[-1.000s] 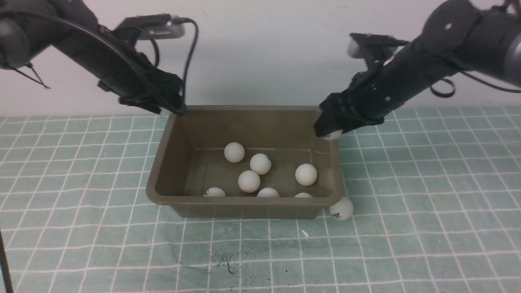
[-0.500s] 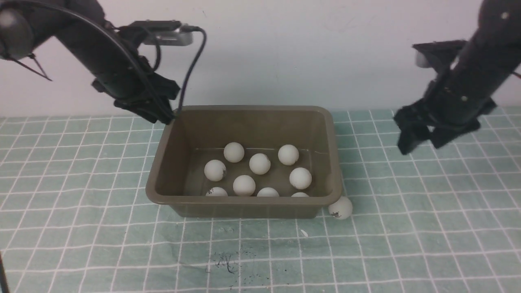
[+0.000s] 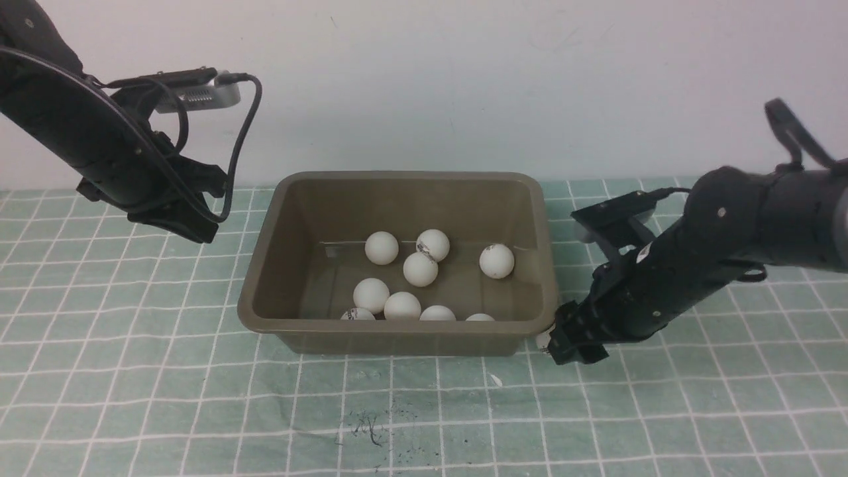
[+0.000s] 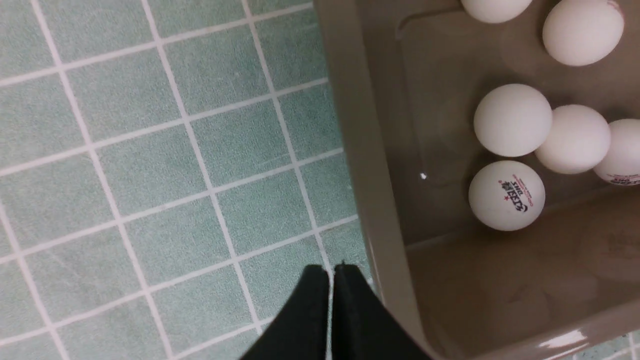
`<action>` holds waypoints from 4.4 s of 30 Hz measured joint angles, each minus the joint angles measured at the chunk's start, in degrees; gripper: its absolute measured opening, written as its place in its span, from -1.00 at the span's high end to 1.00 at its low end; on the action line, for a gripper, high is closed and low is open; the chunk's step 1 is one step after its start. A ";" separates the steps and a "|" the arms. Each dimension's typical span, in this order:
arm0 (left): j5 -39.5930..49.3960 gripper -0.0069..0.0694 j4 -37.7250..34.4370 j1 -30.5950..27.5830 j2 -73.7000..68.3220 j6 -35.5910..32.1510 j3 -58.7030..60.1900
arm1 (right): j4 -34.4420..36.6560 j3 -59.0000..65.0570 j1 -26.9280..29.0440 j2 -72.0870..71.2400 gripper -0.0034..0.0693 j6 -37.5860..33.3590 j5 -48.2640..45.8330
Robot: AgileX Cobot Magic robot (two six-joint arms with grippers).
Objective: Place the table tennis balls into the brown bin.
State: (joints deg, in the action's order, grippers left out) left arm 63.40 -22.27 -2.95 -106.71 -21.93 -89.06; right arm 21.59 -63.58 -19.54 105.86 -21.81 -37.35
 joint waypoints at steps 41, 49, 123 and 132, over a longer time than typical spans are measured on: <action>0.33 0.83 -0.10 0.00 25.66 -0.17 14.02 | 3.42 -31.64 -2.15 -5.01 -0.27 5.37 -25.02; -1.46 0.83 -2.74 0.00 34.84 -0.17 22.35 | -12.19 -19.67 -0.87 -32.64 0.90 13.67 -30.48; -42.42 0.83 15.41 3.68 107.33 7.94 90.62 | -13.96 41.29 -0.87 -106.68 0.94 28.01 14.94; -42.42 0.83 15.63 3.68 107.33 7.94 90.62 | -13.96 41.29 -0.87 -106.68 0.94 28.01 14.94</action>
State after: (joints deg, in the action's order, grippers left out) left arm 20.98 -6.64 0.73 0.62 -13.99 1.56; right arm 7.63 -22.28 -20.41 -0.82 6.20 -22.41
